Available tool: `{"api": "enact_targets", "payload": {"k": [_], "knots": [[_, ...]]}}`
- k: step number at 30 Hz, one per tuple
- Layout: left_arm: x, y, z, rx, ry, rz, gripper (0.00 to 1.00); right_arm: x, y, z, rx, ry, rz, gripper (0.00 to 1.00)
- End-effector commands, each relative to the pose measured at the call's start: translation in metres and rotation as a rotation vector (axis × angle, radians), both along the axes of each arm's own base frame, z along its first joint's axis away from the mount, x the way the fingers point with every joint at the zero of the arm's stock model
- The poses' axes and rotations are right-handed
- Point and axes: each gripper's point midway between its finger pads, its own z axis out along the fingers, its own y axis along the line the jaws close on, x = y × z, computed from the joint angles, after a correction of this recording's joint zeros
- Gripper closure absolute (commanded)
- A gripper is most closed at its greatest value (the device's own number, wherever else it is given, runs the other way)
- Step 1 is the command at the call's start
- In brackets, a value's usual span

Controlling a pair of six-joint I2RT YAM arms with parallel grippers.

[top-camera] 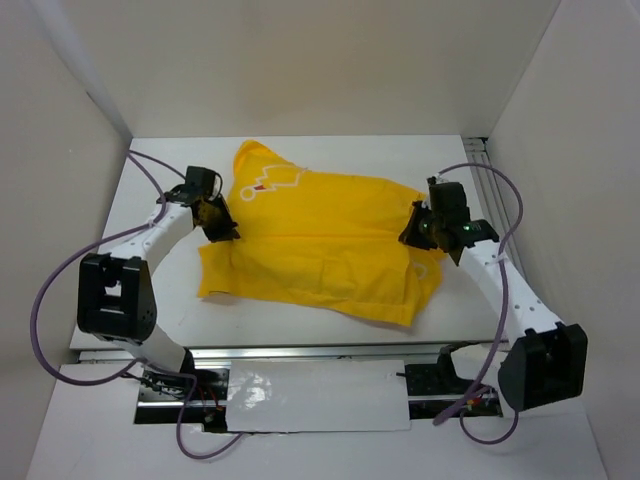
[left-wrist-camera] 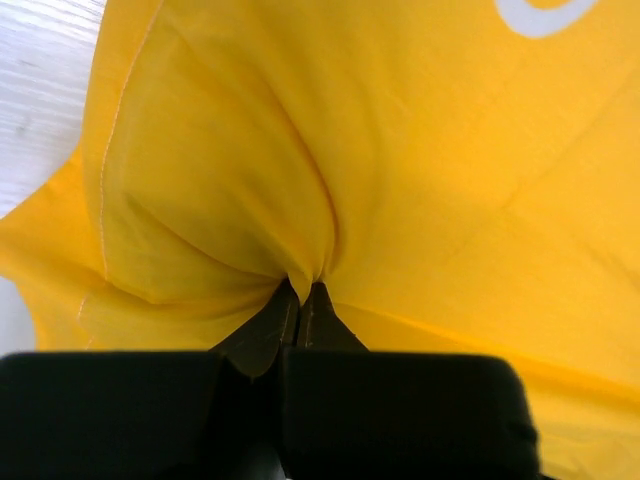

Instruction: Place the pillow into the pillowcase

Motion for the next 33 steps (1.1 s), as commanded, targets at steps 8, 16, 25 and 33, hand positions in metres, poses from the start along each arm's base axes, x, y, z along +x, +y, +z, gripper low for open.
{"api": "enact_targets", "payload": {"k": [8,16,25,33], "knots": [[-0.017,0.021,0.09,0.129,-0.199,0.077,0.8,0.004,-0.135,-0.037,-0.268,0.166,-0.432,0.46],[0.029,0.031,0.118,0.148,-0.256,0.041,0.0,0.051,-0.127,0.051,-0.182,-0.131,-0.397,0.0],[0.151,0.057,0.064,0.168,-0.142,0.02,0.0,0.109,-0.039,0.02,-0.095,-0.072,-0.006,0.0],[0.217,0.053,0.029,0.171,-0.185,0.026,0.0,0.129,-0.028,-0.025,-0.099,0.045,-0.045,0.0]]}}
